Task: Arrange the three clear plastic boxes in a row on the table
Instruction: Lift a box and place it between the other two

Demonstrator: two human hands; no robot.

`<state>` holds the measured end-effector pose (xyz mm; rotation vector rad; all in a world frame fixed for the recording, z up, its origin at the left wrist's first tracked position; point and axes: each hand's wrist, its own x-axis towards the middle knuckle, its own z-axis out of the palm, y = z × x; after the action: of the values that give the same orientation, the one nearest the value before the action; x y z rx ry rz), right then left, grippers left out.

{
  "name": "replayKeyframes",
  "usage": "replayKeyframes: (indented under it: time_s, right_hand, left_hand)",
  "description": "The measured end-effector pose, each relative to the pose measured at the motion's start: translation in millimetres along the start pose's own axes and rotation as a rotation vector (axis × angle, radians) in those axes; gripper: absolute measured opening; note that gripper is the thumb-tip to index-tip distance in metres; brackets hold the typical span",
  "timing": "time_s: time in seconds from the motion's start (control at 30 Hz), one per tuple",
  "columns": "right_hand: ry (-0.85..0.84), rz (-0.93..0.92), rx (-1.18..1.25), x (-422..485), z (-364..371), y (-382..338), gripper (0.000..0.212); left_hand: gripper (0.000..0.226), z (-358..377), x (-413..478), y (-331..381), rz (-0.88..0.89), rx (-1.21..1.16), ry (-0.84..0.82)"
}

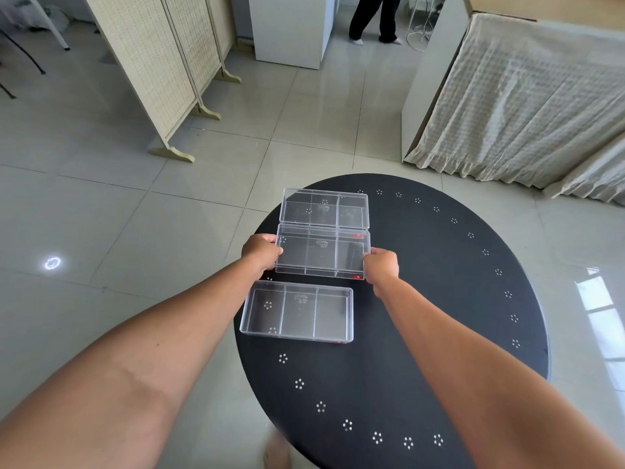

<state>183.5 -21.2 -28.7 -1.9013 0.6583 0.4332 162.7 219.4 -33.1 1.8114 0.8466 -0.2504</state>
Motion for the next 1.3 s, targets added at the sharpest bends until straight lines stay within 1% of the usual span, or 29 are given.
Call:
replayKeyframes:
  time_s: [0.6,0.8,0.93,1.07,1.13,1.2,1.27,1.3]
  right_hand:
    - [-0.010,-0.015,0.001,-2,0,0,0.036]
    - [-0.020,-0.012,0.006,-5,-1,-2,0.034]
    - [-0.031,-0.018,-0.005,-4,-2,-1,0.033]
    - [-0.019,-0.024,-0.022,-5,0,2,0.021]
    - [-0.005,-0.012,-0.009,-8,-1,1,0.023]
    - [-0.014,0.007,-0.010,-16,-4,1,0.010]
    - [-0.037,0.019,-0.016,-19,-6,6,0.056]
    - [-0.053,0.025,-0.024,-22,-7,8,0.066]
  left_hand:
    - [0.043,-1,-6,2,-0.003,0.015,-0.009]
    - [0.039,0,-4,0,0.003,0.047,0.013]
    - [0.043,0,-3,0,0.006,0.062,0.001]
    - [0.057,-3,-9,1,0.011,0.104,0.003]
    - [0.060,-6,-13,1,0.018,0.125,-0.004]
    - [0.061,-9,-17,0,0.013,0.131,-0.011]
    - [0.062,-15,-22,-3,0.009,0.127,-0.012]
    - [0.062,-18,-25,-5,0.011,0.128,-0.014]
